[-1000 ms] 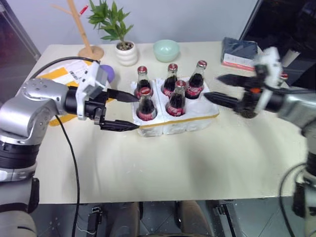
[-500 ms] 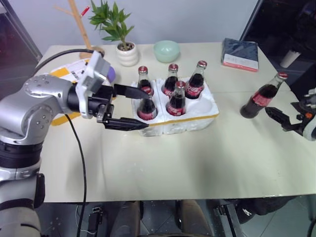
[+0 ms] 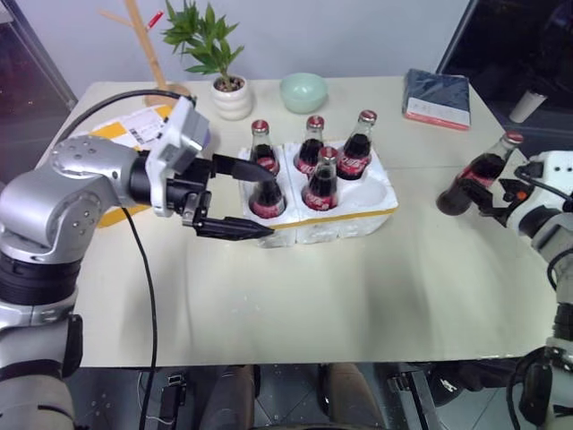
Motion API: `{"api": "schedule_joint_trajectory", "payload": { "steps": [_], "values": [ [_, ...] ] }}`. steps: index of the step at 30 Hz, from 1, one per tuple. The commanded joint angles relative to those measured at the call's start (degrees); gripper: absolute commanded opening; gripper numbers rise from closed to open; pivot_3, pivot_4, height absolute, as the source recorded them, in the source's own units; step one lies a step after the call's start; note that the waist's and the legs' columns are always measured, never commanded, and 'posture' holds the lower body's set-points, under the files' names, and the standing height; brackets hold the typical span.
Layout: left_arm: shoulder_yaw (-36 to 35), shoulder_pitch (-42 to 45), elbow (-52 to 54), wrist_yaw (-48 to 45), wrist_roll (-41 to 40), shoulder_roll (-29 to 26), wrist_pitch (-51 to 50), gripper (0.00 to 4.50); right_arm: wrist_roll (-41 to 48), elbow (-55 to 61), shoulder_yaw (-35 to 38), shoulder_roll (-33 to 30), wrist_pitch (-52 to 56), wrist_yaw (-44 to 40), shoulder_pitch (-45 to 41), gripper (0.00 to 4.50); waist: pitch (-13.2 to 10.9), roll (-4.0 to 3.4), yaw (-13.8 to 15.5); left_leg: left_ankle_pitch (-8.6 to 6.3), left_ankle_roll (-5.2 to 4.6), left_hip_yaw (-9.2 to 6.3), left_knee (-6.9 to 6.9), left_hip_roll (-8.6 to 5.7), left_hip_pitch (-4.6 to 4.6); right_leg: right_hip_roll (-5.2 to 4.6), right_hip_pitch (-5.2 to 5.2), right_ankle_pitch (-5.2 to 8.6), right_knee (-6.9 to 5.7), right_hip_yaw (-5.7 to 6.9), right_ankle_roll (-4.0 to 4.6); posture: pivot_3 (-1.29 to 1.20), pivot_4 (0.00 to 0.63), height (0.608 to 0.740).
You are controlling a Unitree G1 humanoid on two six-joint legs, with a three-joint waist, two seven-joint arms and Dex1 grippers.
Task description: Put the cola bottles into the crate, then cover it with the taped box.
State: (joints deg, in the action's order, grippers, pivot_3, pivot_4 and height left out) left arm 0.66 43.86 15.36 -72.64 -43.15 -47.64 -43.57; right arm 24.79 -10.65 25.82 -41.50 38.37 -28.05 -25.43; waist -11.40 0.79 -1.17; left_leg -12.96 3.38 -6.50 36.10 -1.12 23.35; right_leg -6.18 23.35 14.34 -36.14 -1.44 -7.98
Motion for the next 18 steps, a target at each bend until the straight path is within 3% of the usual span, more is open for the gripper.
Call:
{"api": "schedule_joint_trajectory", "payload": {
  "steps": [1, 7, 10, 12, 18],
  "values": [
    [-2.0, 0.2, 2.0, 0.4, -0.6, -1.4, -0.1, 4.5, -1.1, -3.2, -1.3, -0.2, -4.5, -1.1, -3.7, 4.47, 0.0, 0.0, -0.1, 0.0, 0.0, 0.0, 0.0, 0.0, 0.0, 0.0, 0.0, 0.0, 0.0, 0.0, 0.0, 0.0, 0.15, 0.739],
    [-1.7, 0.5, 2.2, 1.1, -0.6, -1.5, 0.0, 4.5, -4.1, -13.6, -4.8, 0.3, -11.9, -3.0, -8.9, 4.47, 0.0, 0.0, -0.1, 0.0, 0.0, 0.0, -0.01, 0.0, -0.01, 0.0, 0.0, 0.0, 0.0, 0.0, 0.0, 0.0, 0.15, 0.739],
    [-1.8, 0.6, 2.1, 1.3, -0.5, -1.6, 0.1, 4.5, -5.4, -15.4, -6.3, 0.0, -13.6, -3.7, -9.4, 3.61, 0.0, 0.0, -0.1, 0.0, 0.0, 0.0, -0.02, 0.0, -0.01, 0.0, 0.0, 0.0, 0.0, 0.0, 0.0, 0.0, 0.15, 0.739],
    [-2.0, 0.6, 2.0, 1.5, -0.4, -1.7, 0.2, 4.5, -5.5, -14.5, -6.3, 0.2, -14.1, -3.6, -9.2, 2.73, 0.0, 0.0, -0.3, 0.0, 0.0, 0.0, -0.02, 0.0, -0.01, 0.01, 0.0, 0.0, -0.01, 0.0, 0.0, 0.0, 0.15, 0.739],
    [-2.3, 0.5, 2.1, 1.9, -0.8, -2.0, 0.1, 4.5, -1.8, -6.7, -1.9, -0.3, -14.9, -2.2, -11.0, 2.73, -0.1, -0.22, -1.2, 0.0, 0.01, -0.01, -0.03, 0.0, 0.02, 0.0, 0.03, 0.0, -0.02, 0.0, 0.0, 0.0, 0.15, 0.739]
  ]
}}
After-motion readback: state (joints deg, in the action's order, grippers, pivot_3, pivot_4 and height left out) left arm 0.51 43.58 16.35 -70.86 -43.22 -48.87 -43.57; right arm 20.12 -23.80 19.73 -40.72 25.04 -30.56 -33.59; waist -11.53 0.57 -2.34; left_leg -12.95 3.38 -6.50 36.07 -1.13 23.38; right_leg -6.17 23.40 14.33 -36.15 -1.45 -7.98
